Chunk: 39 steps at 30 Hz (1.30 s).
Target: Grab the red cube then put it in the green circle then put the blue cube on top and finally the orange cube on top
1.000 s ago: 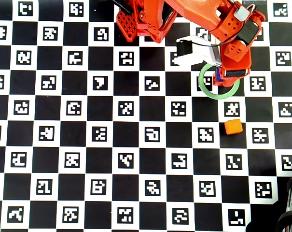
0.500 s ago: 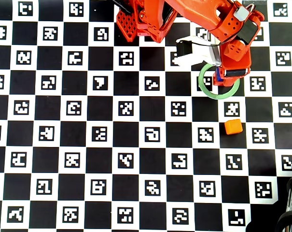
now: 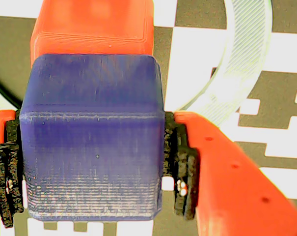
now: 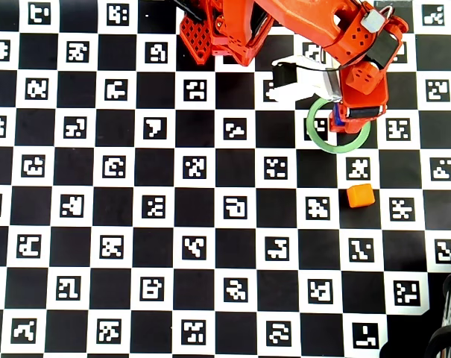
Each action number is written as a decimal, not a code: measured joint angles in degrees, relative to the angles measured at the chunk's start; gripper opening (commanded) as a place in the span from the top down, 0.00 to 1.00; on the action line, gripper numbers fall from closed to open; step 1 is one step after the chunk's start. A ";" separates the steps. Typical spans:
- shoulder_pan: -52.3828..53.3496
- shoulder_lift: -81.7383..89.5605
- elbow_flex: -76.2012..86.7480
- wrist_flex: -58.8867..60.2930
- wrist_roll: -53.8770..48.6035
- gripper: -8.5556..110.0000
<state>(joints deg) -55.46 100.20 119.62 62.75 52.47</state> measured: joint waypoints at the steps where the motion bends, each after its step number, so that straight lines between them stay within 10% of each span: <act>1: 0.00 0.00 0.00 0.00 0.00 0.87; 39: 0.00 0.00 0.88 -0.97 1.93 0.66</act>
<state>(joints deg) -55.46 100.20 120.50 61.79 54.40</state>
